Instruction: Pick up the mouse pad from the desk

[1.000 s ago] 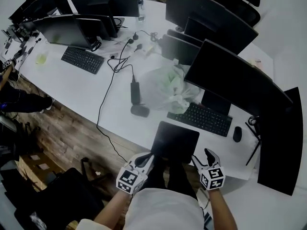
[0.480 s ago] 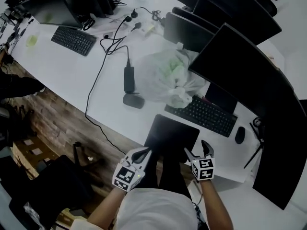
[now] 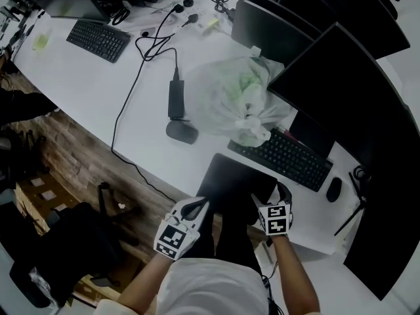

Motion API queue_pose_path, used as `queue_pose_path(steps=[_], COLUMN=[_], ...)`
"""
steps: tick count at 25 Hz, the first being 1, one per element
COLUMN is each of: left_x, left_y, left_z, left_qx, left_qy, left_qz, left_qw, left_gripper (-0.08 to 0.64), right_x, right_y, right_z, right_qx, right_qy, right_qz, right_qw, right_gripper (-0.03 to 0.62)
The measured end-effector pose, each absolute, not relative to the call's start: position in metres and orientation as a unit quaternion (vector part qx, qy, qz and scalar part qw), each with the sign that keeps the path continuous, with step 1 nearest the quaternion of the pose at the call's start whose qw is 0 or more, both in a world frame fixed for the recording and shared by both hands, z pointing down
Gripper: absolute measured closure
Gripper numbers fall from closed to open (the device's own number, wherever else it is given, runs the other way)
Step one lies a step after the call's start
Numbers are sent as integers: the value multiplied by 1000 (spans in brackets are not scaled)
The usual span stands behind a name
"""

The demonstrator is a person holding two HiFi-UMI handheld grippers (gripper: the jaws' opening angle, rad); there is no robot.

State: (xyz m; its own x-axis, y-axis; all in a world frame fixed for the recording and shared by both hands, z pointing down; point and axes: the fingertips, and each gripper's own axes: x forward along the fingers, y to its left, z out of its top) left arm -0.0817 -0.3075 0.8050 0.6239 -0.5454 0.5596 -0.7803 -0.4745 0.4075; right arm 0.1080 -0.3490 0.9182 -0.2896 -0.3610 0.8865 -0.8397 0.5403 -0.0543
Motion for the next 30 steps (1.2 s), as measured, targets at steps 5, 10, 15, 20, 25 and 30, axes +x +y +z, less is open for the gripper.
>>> queue_pose_path(steps=[5, 10, 15, 20, 25, 30], left_x=[-89, -95, -100, -104, -111, -113], left_y=[-311, -311, -308, -304, -301, -294], left_z=[814, 822, 826, 824, 818, 804], left_qx=[831, 823, 818, 816, 815, 819], left_qy=[-405, -413, -419, -421, -428, -427], left_qz=[183, 184, 185, 187, 185, 180], left_qw=[335, 343, 348, 348, 343, 337], left_gripper=[543, 543, 543, 543, 543, 543], right_x=[111, 112, 100, 85, 72, 64], right_y=[-356, -356, -351, -340, -330, -325], right_z=[933, 937, 935, 931, 932, 915], right_qx=[392, 383, 361, 346, 329, 312], right_qy=[-747, -748, -761, -771, -776, -786], right_qz=[271, 286, 272, 267, 269, 288], right_qw=[462, 460, 466, 463, 466, 449], right_gripper=[146, 140, 224, 383, 508, 551])
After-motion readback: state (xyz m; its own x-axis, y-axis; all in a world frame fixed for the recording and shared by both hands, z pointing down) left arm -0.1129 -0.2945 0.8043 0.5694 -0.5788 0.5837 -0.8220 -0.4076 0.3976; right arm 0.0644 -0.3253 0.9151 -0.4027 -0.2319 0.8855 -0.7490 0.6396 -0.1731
